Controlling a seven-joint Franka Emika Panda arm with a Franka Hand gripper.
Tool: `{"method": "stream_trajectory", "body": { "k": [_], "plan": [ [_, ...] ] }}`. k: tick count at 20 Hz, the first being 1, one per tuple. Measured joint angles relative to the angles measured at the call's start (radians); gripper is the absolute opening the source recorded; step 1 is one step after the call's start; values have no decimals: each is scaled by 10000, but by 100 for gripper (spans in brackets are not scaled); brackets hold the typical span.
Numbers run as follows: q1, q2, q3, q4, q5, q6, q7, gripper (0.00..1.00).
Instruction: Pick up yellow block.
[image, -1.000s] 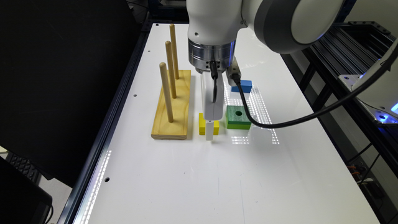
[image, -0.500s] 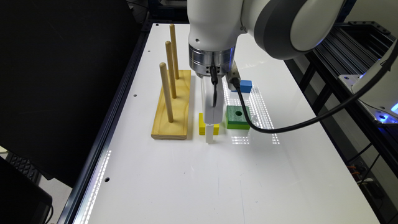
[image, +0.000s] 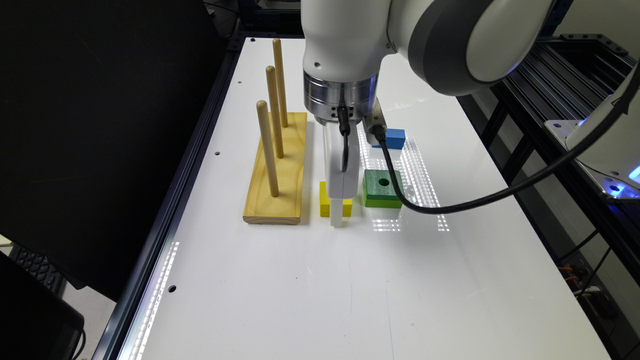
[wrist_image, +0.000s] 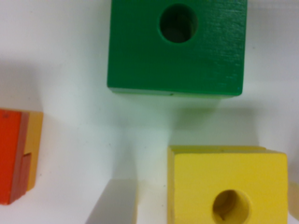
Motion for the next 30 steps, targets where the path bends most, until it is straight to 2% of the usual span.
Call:
{"method": "stream_trajectory", "body": {
  "k": [25,26,30],
  "plan": [
    [0,-1,0,0,0,0,0,100],
    [0,-1,0,0,0,0,0,0],
    [0,-1,0,0,0,0,0,0]
  ]
}}
